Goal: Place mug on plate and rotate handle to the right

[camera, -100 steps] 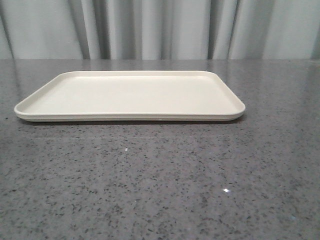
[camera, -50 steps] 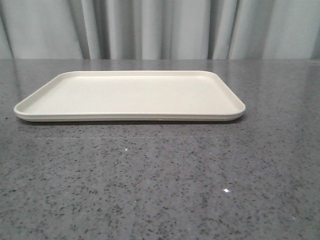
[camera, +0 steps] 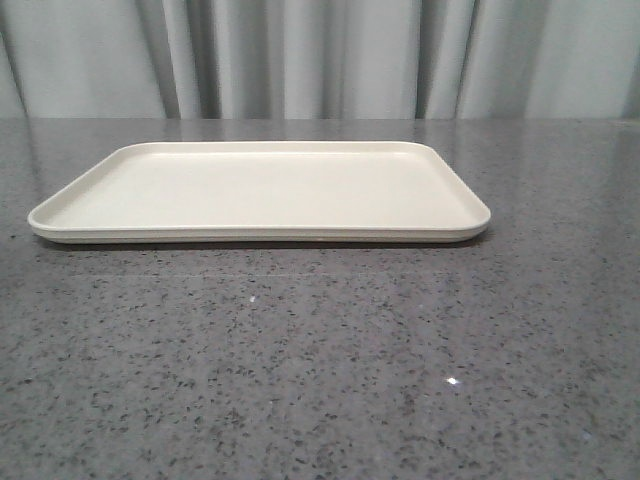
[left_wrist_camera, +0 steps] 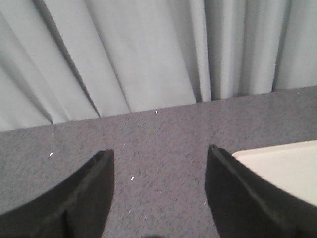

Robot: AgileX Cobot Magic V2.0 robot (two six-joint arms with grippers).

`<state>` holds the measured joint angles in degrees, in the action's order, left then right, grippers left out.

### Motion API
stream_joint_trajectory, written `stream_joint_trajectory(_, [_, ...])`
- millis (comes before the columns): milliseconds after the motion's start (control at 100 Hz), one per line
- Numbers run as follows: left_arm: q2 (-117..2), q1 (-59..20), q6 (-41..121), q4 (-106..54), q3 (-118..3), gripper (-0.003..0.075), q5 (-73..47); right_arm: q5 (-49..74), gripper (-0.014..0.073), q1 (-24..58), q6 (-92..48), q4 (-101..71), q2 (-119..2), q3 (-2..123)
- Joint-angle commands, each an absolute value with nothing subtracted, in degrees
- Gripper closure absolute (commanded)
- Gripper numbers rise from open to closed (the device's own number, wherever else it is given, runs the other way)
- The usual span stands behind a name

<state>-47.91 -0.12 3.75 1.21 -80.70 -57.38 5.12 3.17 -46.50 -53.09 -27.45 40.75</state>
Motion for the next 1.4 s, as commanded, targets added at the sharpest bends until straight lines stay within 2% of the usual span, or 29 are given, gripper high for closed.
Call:
stream_joint_trajectory(0, [-49.27, -0.38, 2.51, 4.59, -83.03, 0.0314, -57.54, 2.82, -0.0021, 3.32, -47.19, -53.02, -28.23, 42.84])
stream_joint_trajectory(500, [-57.37, -0.38, 2.27, 9.44, -82.91, 0.0314, -72.29, 4.12, -0.0021, 3.32, -47.19, -53.02, -28.23, 42.84])
stream_joint_trajectory(1390, [-58.72, -0.38, 1.47, 11.46, -67.96, 0.0314, -70.41, 6.77, -0.0021, 3.32, -47.19, -53.02, -28.28, 42.84])
